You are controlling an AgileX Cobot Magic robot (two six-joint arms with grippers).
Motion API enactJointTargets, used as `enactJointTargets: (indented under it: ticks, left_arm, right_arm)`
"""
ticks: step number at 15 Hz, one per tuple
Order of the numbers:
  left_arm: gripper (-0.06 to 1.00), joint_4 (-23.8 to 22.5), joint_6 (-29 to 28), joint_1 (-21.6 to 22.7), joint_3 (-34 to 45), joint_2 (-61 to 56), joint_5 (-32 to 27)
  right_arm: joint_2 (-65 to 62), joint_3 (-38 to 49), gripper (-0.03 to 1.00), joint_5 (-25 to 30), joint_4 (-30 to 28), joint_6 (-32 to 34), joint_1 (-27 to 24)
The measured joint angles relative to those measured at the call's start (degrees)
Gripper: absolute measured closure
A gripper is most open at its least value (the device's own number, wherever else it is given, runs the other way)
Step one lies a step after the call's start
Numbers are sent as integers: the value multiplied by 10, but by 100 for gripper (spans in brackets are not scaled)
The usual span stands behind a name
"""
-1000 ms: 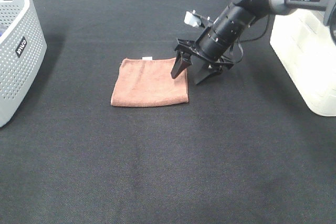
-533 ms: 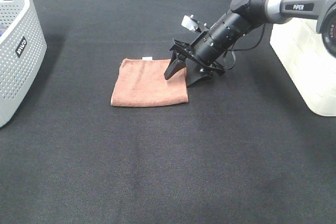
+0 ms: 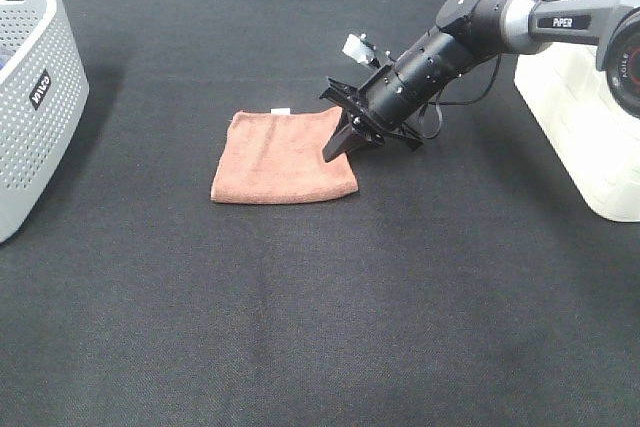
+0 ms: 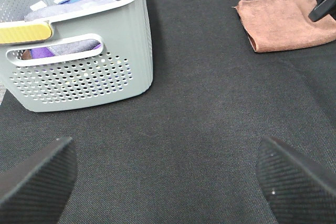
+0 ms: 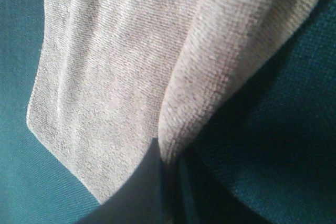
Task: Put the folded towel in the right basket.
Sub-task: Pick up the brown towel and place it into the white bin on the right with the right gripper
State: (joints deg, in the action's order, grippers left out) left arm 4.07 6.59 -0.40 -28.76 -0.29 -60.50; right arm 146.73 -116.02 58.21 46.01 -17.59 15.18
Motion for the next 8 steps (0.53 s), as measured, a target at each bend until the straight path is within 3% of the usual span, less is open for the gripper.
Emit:
enactJointTargets:
  ticks: [3,6,8]
  left_arm:
    - [6,0,0,0,0,0,0]
    - [6,0,0,0,0,0,0]
    - [6,0,0,0,0,0,0]
  right_arm:
    - [1,-28,97,25,-8,1,0]
    - [1,-155,97,102,-70,52,0]
    - [-3,-228,97,108,-119,98,0]
